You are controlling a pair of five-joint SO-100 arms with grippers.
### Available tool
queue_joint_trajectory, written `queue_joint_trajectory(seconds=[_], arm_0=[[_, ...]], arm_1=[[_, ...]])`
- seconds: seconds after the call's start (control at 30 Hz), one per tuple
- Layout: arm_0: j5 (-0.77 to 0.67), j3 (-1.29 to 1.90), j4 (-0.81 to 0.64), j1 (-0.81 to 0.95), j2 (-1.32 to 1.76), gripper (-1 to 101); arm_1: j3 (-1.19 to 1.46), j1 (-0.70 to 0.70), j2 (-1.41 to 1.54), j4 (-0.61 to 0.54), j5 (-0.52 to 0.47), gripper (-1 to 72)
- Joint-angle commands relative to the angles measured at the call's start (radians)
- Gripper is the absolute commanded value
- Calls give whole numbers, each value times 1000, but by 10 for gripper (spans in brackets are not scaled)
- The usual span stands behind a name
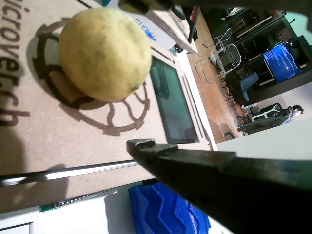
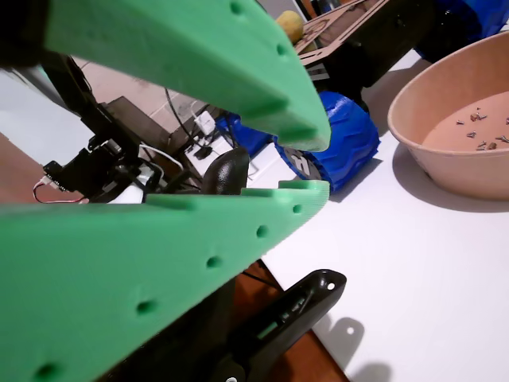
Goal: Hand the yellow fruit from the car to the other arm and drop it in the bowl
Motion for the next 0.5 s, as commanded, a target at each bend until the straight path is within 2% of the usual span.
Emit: queue_joint_trajectory(seconds=[0.0,0.37,0.47], arm_0=[[-2,-54,-23,3,3,347],[-3,-63,-106,2,-60,362],[-3,-161,-58,2,-127,362]], arm_1=[[-6,-9,6,-21,-12,0],[-6,-9,6,-21,-11,0],[-6,-9,6,-21,-11,0]])
